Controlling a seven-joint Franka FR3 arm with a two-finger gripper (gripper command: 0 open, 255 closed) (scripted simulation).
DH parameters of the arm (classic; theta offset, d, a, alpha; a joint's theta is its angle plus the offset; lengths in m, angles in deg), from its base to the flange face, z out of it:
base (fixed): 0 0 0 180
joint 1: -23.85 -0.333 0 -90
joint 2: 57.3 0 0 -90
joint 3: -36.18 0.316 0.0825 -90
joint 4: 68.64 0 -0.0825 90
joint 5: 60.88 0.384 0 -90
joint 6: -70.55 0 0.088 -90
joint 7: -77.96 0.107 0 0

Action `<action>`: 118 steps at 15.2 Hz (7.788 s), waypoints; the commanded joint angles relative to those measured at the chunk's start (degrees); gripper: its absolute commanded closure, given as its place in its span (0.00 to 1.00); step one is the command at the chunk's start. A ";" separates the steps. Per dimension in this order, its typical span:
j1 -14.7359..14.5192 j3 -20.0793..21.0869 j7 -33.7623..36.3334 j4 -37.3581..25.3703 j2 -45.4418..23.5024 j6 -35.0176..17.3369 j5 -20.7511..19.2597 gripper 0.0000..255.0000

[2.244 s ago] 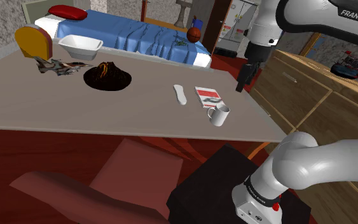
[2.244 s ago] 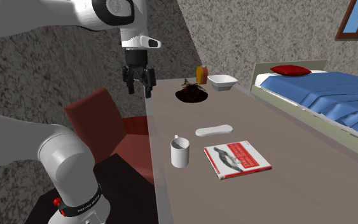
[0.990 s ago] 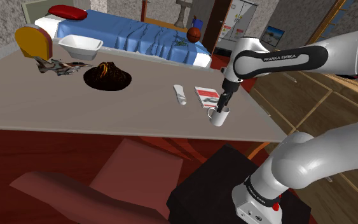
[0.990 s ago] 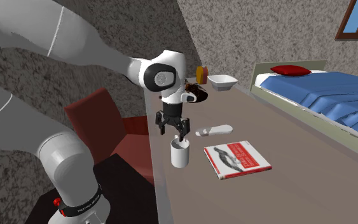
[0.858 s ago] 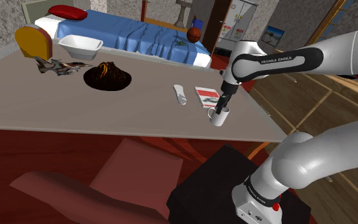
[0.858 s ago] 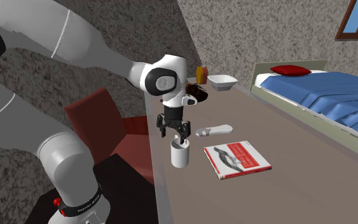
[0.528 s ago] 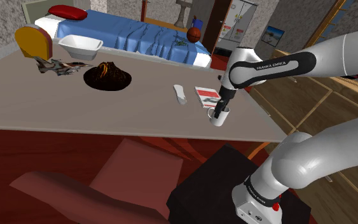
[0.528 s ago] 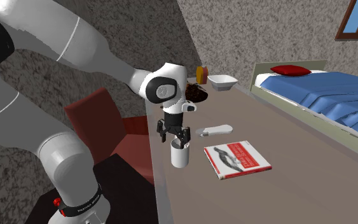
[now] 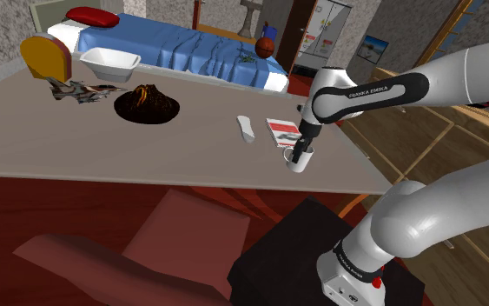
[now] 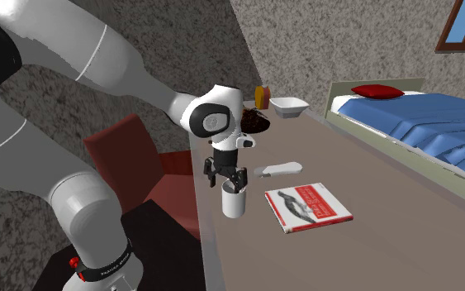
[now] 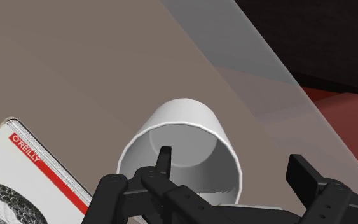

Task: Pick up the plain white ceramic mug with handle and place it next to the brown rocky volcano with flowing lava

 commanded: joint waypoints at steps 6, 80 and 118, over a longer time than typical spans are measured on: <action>0.00 0.00 0.00 0.00 0.00 0.00 0.00 1.00; -14.02 21.75 26.66 -71.26 -34.87 37.56 11.85 1.00; -17.10 23.09 31.19 -65.08 -47.81 18.46 10.90 1.00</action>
